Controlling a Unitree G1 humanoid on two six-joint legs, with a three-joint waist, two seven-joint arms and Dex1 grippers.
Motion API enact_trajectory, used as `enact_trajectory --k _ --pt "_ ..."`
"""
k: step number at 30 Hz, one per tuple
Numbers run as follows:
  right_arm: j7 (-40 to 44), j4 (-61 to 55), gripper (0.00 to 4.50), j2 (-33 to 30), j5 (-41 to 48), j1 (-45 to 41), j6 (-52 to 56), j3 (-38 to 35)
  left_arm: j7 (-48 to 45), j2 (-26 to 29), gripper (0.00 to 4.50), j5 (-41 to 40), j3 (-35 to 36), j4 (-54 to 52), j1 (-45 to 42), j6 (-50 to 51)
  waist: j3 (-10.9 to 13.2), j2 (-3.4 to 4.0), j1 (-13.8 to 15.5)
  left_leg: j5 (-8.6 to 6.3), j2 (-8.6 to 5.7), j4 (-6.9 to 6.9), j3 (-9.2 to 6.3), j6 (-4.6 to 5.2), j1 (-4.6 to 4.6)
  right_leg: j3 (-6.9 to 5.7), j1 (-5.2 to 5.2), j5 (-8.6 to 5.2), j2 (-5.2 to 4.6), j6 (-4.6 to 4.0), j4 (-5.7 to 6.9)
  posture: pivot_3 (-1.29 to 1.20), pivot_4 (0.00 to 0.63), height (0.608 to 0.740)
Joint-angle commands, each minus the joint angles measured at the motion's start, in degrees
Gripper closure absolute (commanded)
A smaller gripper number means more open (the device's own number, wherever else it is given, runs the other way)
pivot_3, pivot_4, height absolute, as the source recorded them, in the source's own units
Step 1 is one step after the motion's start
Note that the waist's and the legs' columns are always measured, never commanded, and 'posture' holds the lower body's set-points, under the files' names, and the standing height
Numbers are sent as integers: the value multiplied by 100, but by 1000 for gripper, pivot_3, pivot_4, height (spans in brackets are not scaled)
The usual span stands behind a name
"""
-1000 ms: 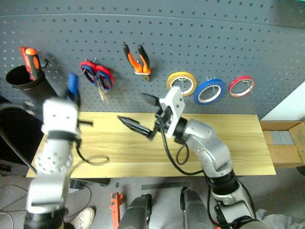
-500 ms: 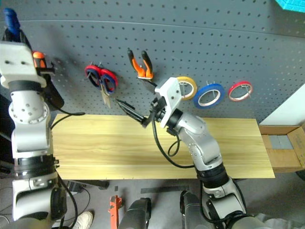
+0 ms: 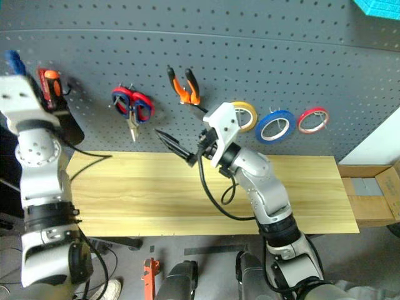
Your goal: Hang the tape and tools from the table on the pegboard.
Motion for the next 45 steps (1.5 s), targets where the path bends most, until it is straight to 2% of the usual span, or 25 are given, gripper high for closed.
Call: enact_trajectory --k 1,3,15,20,31,37,41,45 --pt "71 -68 0 -31 -24 -7 -157 -16 71 41 4024 -79 114 -423 -35 177 -7 -10 2 0 0 0 -2 0 0 -2 1 1 0 -1 1 57 186 740" --pt "95 -35 0 -36 -32 -17 -176 -15 97 -5 4024 -139 132 -428 -45 291 -13 -10 1 1 -1 1 -1 0 3 0 2 4 0 -1 2 59 184 740" --pt "157 24 0 -93 -62 -61 -213 -54 144 -147 51 -482 147 -441 -134 457 -58 -21 19 5 0 5 -2 -3 7 -1 4 10 1 -5 11 47 172 740" --pt "265 -104 0 -287 -59 18 -158 -58 23 -278 15 -682 141 -711 4 588 -119 -33 32 5 -3 9 -3 -3 11 -1 14 12 0 -1 8 45 166 740" --pt "681 -724 0 -1257 104 744 70 -188 -130 -847 15 -688 -278 -2416 807 966 -208 -37 109 5 -5 12 -15 -2 39 -8 59 14 1 1 -4 127 140 740" --pt "573 -810 0 -1287 10 1121 6 -142 -165 -1119 15 -536 -615 -3111 1293 1137 -293 -16 156 7 3 -6 5 0 120 12 120 16 19 -4 -11 174 127 740" --pt "564 -844 0 -1423 -35 1676 -119 -213 48 -1721 15 -479 -1038 -3740 1700 1765 -353 -13 185 5 1 -4 7 3 151 23 159 13 48 -1 -24 175 133 740" --pt "272 -771 0 -1374 -291 1908 -121 -151 -179 -2033 15 -695 -1130 -3770 2152 2262 -357 -8 193 11 1 -3 24 12 194 44 197 -6 56 26 -23 167 141 740"
